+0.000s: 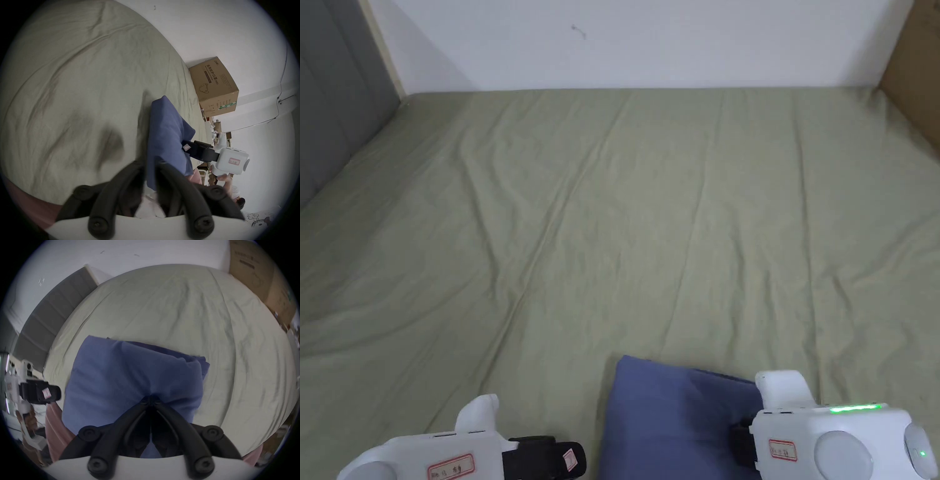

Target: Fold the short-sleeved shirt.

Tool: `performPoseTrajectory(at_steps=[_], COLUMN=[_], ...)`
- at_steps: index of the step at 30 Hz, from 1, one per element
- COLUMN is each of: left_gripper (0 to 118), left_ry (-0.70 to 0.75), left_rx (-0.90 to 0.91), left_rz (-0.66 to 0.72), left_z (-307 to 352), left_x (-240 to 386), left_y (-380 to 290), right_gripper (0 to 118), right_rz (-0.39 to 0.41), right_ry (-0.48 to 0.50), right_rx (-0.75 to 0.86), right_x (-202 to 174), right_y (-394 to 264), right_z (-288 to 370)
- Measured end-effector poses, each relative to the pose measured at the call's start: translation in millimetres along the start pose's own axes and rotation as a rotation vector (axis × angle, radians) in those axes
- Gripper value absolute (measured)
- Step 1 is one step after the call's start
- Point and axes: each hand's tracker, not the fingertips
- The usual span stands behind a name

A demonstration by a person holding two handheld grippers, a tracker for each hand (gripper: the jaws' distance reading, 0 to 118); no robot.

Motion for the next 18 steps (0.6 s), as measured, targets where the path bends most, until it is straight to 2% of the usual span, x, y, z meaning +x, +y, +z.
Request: performPoseTrajectory(at_steps=[1, 2, 3, 5, 8, 11, 12, 13, 14, 15, 16, 17, 18], left_gripper=[49, 87, 100, 105, 105, 103, 94, 71, 23, 22, 21, 21, 21], left_ry=[0.006, 0.017, 0.018, -0.005, -0.14, -0.277, -0.349, -0.404, -0.451, -0.406, -0.293, -0.181, -0.289], left_rx=[-0.007, -0.009, -0.016, -0.044, -0.07, -0.125, -0.134, -0.133, -0.137, -0.13, -0.123, -0.151, -0.129], left_rz=[0.0, -0.002, -0.005, -0.002, 0.051, 0.183, 0.222, 0.249, 0.265, 0.248, 0.241, 0.171, 0.171], left_z=[-3.8, -7.6, -14.9, -26.8, -53.3, -87.3, -96.3, -101.3, -106.7, -111.5, -115.7, -119.8, -116.5], left_x=[1.1, 1.5, 0.8, 1.0, -1.2, -14.5, -19.4, -22.4, -24.8, -28.5, -26.0, -23.6, -24.7], left_y=[1.1, 2.8, 4.8, 11.5, 22.2, 30.7, 32.6, 33.9, 34.9, 35.2, 32.4, 29.1, 27.4], right_gripper=[0, 0, 0, 0, 0, 0, 0, 0, 0, 0, 0, 0, 0], right_rz=[-0.039, -0.058, -0.068, -0.059, -0.06, -0.051, -0.048, -0.048, -0.048, -0.048, -0.049, -0.049, -0.042], right_ry=[0.009, 0.027, 0.035, 0.037, 0.034, 0.021, 0.018, 0.017, 0.015, 0.013, 0.006, 0.0, -0.004], right_rx=[0.009, 0.013, 0.008, 0.005, 0.005, 0.003, 0.002, 0.001, -0.001, -0.003, -0.006, -0.005, -0.002], right_x=[4.2, 7.2, 9.8, 12.5, 9.8, 6.1, 5.7, 5.6, 5.4, 3.7, 2.0, 0.3, -2.5], right_y=[2.0, 3.9, 3.8, 3.3, 2.6, 2.6, 2.6, 2.8, 3.2, 3.8, 4.5, 4.5, 4.3], right_z=[1.6, 4.4, 5.9, 4.9, 5.3, 5.5, 5.6, 5.6, 5.6, 6.7, 7.7, 9.1, 10.9])
